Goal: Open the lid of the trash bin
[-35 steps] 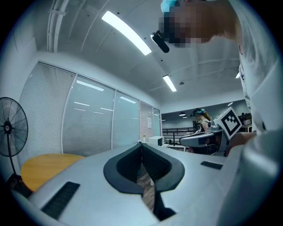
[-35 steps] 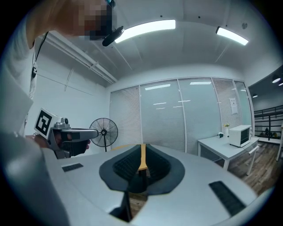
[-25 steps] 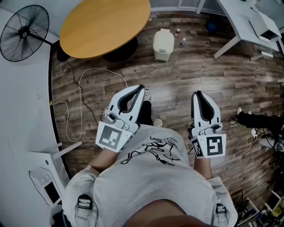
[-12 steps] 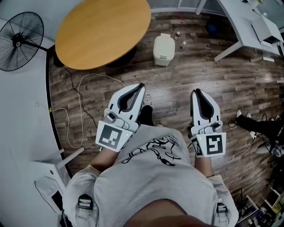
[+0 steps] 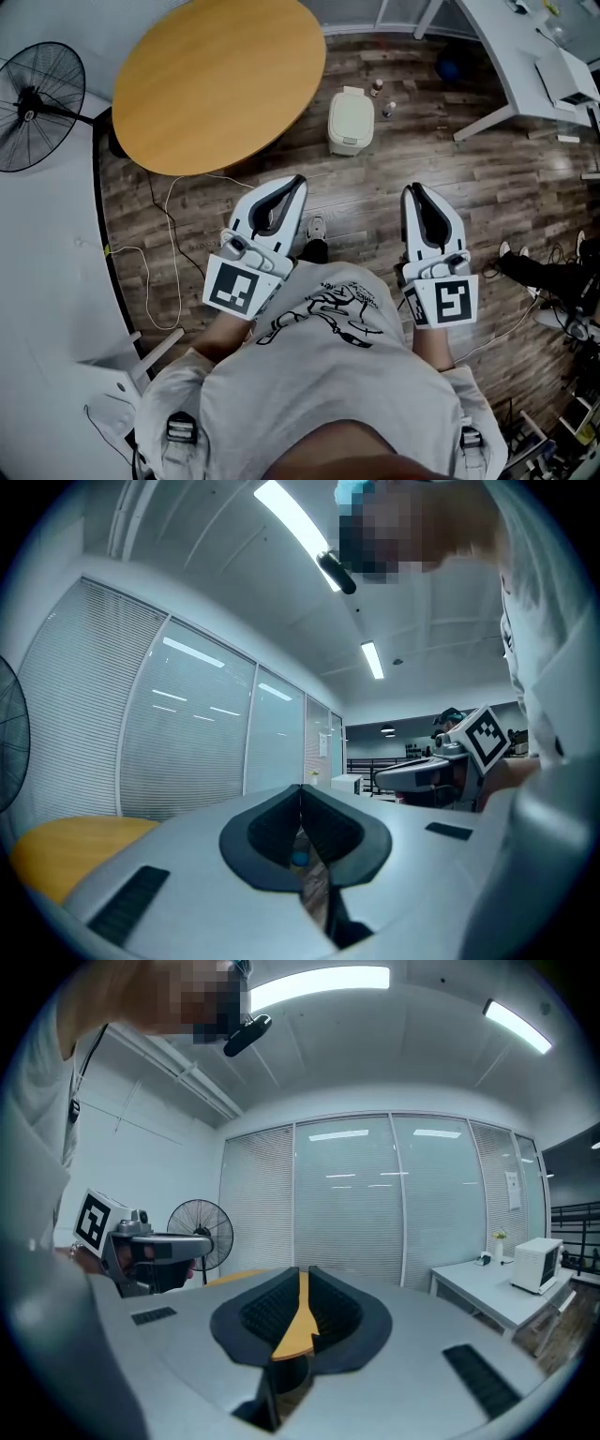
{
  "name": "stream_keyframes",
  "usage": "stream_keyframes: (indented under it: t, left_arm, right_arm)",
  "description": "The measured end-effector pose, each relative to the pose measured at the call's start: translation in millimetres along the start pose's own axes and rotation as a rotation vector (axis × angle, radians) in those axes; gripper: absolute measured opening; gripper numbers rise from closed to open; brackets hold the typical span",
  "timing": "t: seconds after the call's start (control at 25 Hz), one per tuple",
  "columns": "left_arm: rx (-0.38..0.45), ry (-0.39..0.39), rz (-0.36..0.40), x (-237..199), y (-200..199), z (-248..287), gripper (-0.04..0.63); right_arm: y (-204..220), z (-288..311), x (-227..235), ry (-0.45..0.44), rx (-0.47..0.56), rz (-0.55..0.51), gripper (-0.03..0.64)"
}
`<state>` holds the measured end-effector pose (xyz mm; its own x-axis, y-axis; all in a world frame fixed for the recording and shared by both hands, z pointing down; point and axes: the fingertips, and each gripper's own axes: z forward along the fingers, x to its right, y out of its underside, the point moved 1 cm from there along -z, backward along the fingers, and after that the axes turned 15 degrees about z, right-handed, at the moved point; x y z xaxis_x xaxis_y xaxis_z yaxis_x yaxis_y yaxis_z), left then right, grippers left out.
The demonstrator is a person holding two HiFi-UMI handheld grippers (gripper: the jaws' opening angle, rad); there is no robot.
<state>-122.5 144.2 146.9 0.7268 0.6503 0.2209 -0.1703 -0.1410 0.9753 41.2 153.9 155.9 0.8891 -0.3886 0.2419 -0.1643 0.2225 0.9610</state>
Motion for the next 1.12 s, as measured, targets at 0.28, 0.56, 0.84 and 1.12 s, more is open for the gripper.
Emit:
stream_keyframes:
  t: [0.28,0.56,0.84,1.12]
  left_arm:
    - [-0.010,0.007,-0.005,-49,18,16,0.018]
    - [-0.029,0.034,-0.024,-65,34,35,0.018]
    - [-0.031,0.036,-0.025,-72,35,66,0.018]
    - [-0.043,0.039,-0.003,-87,34,118,0.018]
  right_arm:
    - [-4,50,-4,0.017,0.000,-0.004,0.035]
    - [5,72,6,0.042,-0.033,0.005,0.034]
    - [0,97,31,0.036,-0.036,0.013,0.033]
    - [-19,131,72,0.029,-0.021,0.019,0.032]
